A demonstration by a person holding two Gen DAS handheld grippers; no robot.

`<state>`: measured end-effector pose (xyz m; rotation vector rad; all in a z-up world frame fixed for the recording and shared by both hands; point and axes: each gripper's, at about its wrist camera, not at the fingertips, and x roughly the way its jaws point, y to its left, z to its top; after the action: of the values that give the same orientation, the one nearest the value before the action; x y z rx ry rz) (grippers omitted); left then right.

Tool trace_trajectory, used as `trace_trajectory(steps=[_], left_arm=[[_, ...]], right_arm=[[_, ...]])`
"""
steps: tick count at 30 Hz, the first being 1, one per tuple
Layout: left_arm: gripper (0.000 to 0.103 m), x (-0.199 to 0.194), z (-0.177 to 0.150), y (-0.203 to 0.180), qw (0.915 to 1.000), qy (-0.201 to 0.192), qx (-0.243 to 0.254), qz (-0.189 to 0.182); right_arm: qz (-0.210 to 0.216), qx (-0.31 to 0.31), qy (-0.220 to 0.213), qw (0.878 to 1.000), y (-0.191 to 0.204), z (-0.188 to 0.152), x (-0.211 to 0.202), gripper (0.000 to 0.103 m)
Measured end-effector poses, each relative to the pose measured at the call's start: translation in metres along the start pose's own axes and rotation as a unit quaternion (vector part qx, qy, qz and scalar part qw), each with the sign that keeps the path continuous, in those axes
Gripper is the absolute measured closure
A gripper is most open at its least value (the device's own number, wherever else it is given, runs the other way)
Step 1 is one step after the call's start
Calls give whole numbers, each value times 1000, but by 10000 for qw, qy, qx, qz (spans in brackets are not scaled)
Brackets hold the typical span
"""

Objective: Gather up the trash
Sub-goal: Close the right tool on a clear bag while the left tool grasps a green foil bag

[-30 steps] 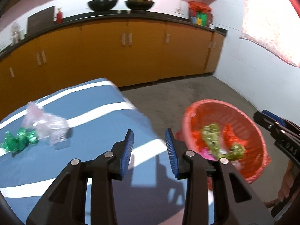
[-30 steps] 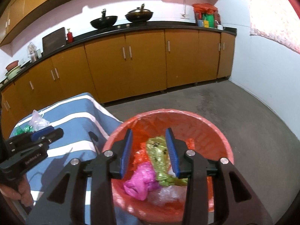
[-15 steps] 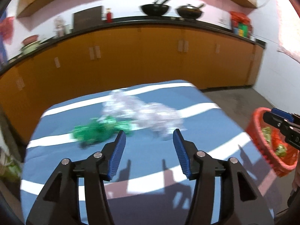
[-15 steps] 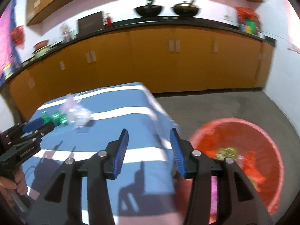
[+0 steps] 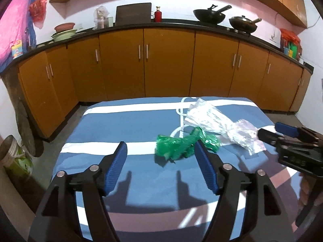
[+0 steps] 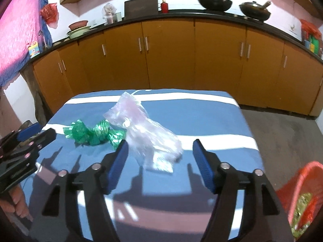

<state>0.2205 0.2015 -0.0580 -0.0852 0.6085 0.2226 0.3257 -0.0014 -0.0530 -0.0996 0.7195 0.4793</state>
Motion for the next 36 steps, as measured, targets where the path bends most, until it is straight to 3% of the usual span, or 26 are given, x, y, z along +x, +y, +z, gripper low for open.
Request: trace_trajectory(steps=[5, 7, 8, 9, 11, 20, 23, 25, 28, 36], left_arm=[[26, 10, 4, 8, 9999, 22, -101, -89], [25, 16, 5, 8, 9999, 75, -70, -131], [25, 18, 5, 8, 9998, 89, -50, -143], [25, 21, 6, 5, 9998, 117, 7, -163], [25, 25, 6, 1, 9997, 160, 106, -170], [27, 38, 6, -30, 9977, 303, 590, -148], [48, 49, 7, -37, 9963, 510, 685, -9], [71, 58, 7, -34, 9960, 720, 530, -76], [95, 64, 4, -25, 9953, 921, 212, -225], [98, 27, 0, -25, 9968, 675, 191, -386]], right_arm=[[-94, 28, 359, 9993, -1, 3, 33, 34], [-113, -7, 496, 9987, -4, 0, 40, 48], [-111, -52, 615, 9980, -4, -2, 44, 69], [-85, -63, 679, 9976, -5, -4, 46, 81], [-61, -69, 694, 9975, -8, -9, 42, 94], [-202, 578, 493, 9969, -44, -30, 4, 96], [-196, 619, 520, 9965, -47, -36, -3, 96], [-187, 650, 507, 9964, -48, -39, -10, 96], [-182, 642, 448, 9968, -49, -40, -20, 96], [-182, 569, 255, 9979, -48, -44, -49, 96]])
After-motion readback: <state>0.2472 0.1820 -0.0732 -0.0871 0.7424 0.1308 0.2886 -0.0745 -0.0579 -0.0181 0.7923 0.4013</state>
